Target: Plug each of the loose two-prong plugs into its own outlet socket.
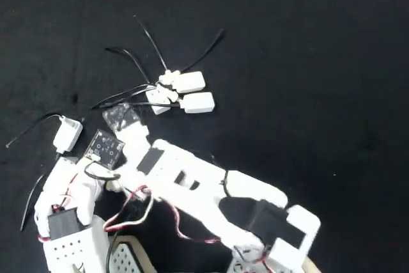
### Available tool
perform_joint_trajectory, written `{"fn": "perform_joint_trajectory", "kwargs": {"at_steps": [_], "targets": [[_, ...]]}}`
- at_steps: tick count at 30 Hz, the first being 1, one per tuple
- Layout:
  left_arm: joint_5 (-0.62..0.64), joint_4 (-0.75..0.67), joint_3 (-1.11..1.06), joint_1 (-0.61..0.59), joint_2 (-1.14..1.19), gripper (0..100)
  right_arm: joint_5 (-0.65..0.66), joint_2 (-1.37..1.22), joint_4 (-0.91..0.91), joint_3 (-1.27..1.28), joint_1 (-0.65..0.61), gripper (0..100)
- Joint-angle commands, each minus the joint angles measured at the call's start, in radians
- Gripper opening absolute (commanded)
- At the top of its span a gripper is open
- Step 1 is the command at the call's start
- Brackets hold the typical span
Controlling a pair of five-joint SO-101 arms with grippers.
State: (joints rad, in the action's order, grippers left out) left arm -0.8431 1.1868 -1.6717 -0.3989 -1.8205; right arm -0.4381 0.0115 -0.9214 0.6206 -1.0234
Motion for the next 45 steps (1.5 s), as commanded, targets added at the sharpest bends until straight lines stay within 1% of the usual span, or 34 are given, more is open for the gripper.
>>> {"fn": "perform_joint_trajectory", "kwargs": {"at_steps": [1, 5, 6, 9, 12, 15, 17, 20, 21, 25, 29, 31, 35, 39, 41, 43, 45], "targets": [[-0.009, 0.051, 0.065, -0.024, 0.0, 27, 0.097, 0.16, -0.173, -0.028, -0.008, 30.6], [-0.005, 0.054, 0.071, -0.025, 0.0, 27, 0.233, 0.381, -0.405, -0.028, 0.086, 30.1], [0.0, 0.057, 0.068, -0.021, 0.0, 27, 0.273, 0.441, -0.46, -0.028, 0.124, 29.2], [0.071, 0.052, 0.062, -0.021, 0.0, 27, 0.385, 0.621, -0.572, -0.03, 0.27, 24.3], [0.123, 0.057, 0.073, -0.021, 0.0, 28, 0.459, 0.771, -0.589, -0.027, 0.434, 15.1], [0.207, 0.06, 0.111, -0.021, 0.0, 32, 0.488, 0.851, -0.589, -0.03, 0.574, 6.0], [0.253, 0.061, 0.148, -0.004, 0.005, 32, 0.483, 0.865, -0.589, -0.028, 0.646, 5.0], [0.273, 0.149, 0.193, 0.113, 0.005, 32, 0.483, 0.843, -0.589, -0.03, 0.743, 5.0], [0.273, 0.157, 0.205, 0.145, 0.005, 32, 0.483, 0.831, -0.589, -0.03, 0.77, 5.0], [0.284, 0.161, 0.292, 0.139, 0.008, 32, 0.483, 0.754, -0.589, -0.058, 0.858, 5.0], [0.298, 0.157, 0.367, 0.127, 0.049, 32, 0.491, 0.662, -0.594, -0.108, 0.887, 5.0], [0.322, 0.106, 0.371, 0.127, 0.123, 32, 0.491, 0.622, -0.594, -0.124, 0.888, 5.0], [0.419, -0.052, 0.394, 0.122, 0.368, 32, 0.491, 0.578, -0.591, -0.13, 0.887, 5.0], [0.52, -0.152, 0.518, 0.119, 0.657, 32, 0.489, 0.575, -0.595, -0.124, 0.888, 5.0], [0.565, -0.161, 0.601, 0.119, 0.786, 32, 0.489, 0.575, -0.595, -0.124, 0.888, 5.0], [0.575, -0.147, 0.682, 0.116, 0.896, 32, 0.488, 0.575, -0.597, -0.122, 0.888, 5.0], [0.572, -0.112, 0.766, 0.082, 0.991, 32, 0.486, 0.572, -0.597, -0.122, 0.888, 5.0]]}}
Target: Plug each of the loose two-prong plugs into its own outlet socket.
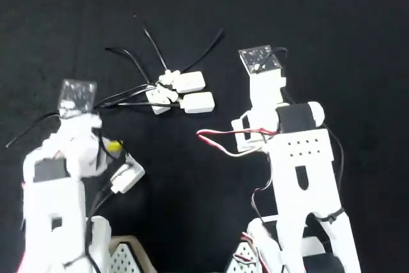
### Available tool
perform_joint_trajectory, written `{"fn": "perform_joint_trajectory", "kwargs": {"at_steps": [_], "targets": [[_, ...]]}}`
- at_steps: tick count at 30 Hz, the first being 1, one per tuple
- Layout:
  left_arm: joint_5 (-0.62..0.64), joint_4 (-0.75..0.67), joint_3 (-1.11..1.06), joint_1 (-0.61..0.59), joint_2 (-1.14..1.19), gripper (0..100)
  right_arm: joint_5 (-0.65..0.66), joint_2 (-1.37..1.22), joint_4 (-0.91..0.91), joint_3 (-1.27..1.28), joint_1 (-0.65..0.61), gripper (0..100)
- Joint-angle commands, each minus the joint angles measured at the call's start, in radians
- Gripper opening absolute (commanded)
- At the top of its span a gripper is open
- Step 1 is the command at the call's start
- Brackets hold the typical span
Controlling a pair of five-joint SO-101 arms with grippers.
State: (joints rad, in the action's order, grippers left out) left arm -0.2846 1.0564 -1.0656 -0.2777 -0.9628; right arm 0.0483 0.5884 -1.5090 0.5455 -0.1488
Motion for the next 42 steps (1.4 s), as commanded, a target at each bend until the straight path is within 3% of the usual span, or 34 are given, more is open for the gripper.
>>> {"fn": "perform_joint_trajectory", "kwargs": {"at_steps": [1, 6, 14, 20, 23, 27, 33, 38, 42], "targets": [[0.012, 0.035, 0.203, -0.061, 0.173, 32, 0.0, -0.005, -0.009, -0.047, 0.014, 5.0], [-0.04, 0.175, 0.4, -0.188, 0.295, 32, 0.0, -0.007, -0.009, -0.047, 0.014, 5.0], [-0.106, 0.446, 0.694, -0.285, 0.313, 32, 0.003, -0.007, -0.011, -0.045, 0.014, 5.0], [-0.241, 0.703, 0.957, -0.251, 0.31, 32, -0.002, -0.007, -0.009, -0.036, 0.014, 5.0], [-0.244, 0.704, 1.075, -0.228, 0.308, 32, -0.002, -0.007, -0.009, -0.036, 0.012, 5.0], [-0.242, 0.704, 1.161, -0.114, 0.318, 32, -0.002, -0.007, -0.009, -0.036, 0.014, 5.0], [-0.206, 0.704, 1.11, 0.183, 0.318, 32, -0.002, -0.008, -0.008, -0.036, 0.014, 5.0], [-0.244, 0.646, 0.82, 0.438, 0.351, 32, 0.003, -0.008, -0.009, -0.035, 0.014, 5.0], [-0.319, 0.423, 0.538, 0.433, 0.42, 31, 0.005, -0.008, -0.011, -0.033, 0.014, 5.0]]}}
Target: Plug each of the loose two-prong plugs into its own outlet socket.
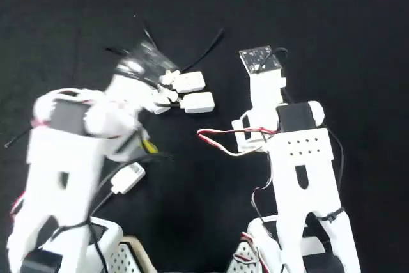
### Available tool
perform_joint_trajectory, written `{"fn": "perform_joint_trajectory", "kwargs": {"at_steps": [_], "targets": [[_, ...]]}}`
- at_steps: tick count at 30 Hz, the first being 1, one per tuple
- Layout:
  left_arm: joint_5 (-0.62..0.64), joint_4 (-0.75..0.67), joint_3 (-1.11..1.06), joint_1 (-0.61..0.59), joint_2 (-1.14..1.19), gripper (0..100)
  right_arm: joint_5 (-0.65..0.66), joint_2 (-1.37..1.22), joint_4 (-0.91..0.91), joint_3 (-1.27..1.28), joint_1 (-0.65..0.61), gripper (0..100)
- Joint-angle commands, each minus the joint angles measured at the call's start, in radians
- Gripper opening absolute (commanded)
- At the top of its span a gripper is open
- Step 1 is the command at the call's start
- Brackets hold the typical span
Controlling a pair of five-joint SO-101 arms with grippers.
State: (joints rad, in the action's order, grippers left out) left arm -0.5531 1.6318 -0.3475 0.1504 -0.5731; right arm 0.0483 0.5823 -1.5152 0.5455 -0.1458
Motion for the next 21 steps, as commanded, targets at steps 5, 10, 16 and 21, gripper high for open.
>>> {"fn": "perform_joint_trajectory", "kwargs": {"at_steps": [5, 10, 16, 21], "targets": [[-0.169, -0.408, -0.38, -0.11, 0.112, 31, 0.006, -0.001, 0.003, -0.013, 0.011, 5.0], [-0.195, -0.542, -0.464, -0.122, 0.18, 31, 0.006, -0.001, 0.003, -0.016, 0.011, 5.0], [-0.193, -0.687, -0.547, -0.084, 0.308, 30, 0.006, 0.002, 0.003, -0.016, 0.011, 5.0], [-0.17, -0.692, -0.495, -0.117, 0.382, 28, 0.006, 0.004, 0.003, -0.016, 0.011, 5.0]]}}
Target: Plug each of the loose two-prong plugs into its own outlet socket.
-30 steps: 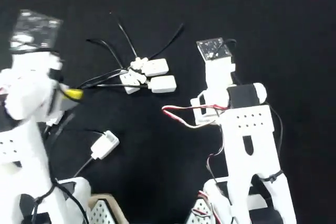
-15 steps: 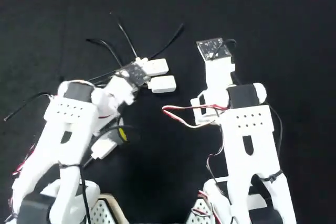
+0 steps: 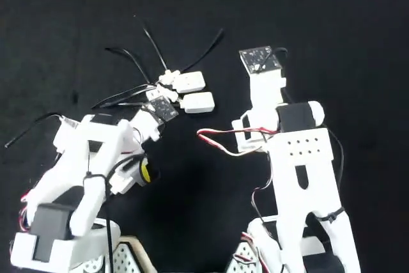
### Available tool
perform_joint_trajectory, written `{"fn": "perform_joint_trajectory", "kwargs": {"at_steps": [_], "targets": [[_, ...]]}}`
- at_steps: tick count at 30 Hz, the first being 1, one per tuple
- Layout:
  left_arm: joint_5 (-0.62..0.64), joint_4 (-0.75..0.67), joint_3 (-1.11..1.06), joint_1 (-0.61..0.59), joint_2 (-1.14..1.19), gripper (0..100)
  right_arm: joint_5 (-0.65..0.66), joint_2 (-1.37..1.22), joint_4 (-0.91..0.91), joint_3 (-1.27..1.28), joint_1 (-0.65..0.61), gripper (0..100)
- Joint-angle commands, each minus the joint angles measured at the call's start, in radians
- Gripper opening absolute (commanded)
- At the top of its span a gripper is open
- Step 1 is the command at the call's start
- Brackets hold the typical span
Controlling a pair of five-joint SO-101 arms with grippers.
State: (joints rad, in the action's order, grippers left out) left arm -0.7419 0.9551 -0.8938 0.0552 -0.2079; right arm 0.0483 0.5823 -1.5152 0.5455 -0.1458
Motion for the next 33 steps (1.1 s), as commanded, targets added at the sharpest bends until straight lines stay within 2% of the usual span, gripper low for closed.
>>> {"fn": "perform_joint_trajectory", "kwargs": {"at_steps": [1, 5, 10, 14, 16, 20, 25, 29, 33], "targets": [[0.023, -0.02, 0.061, -0.024, 0.021, 26, 0.006, 0.004, 0.003, -0.016, 0.011, 5.0], [0.012, -0.023, 0.065, -0.022, 0.023, 24, 0.006, 0.004, 0.003, -0.015, 0.011, 5.0], [-0.08, -0.014, 0.062, -0.042, 0.023, 22, 0.006, 0.004, 0.003, -0.015, 0.011, 5.0], [-0.08, -0.003, 0.087, -0.077, 0.011, 7, 0.006, 0.004, 0.003, -0.015, 0.011, 5.0], [-0.08, 0.043, 0.131, -0.11, -0.002, 3, 0.006, 0.004, 0.003, -0.015, 0.011, 5.0], [-0.087, 0.178, 0.262, -0.189, -0.055, 4, 0.006, 0.004, 0.003, -0.015, 0.011, 5.0], [-0.226, 0.333, 0.461, -0.297, -0.104, 4, 0.006, 0.004, 0.003, -0.015, 0.011, 5.0], [-0.295, 0.287, 0.572, -0.415, -0.101, 5, 0.006, 0.004, 0.003, -0.015, 0.011, 5.0], [-0.305, 0.144, 0.585, -0.501, -0.063, 5, 0.006, -0.001, 0.003, -0.013, 0.011, 5.0]]}}
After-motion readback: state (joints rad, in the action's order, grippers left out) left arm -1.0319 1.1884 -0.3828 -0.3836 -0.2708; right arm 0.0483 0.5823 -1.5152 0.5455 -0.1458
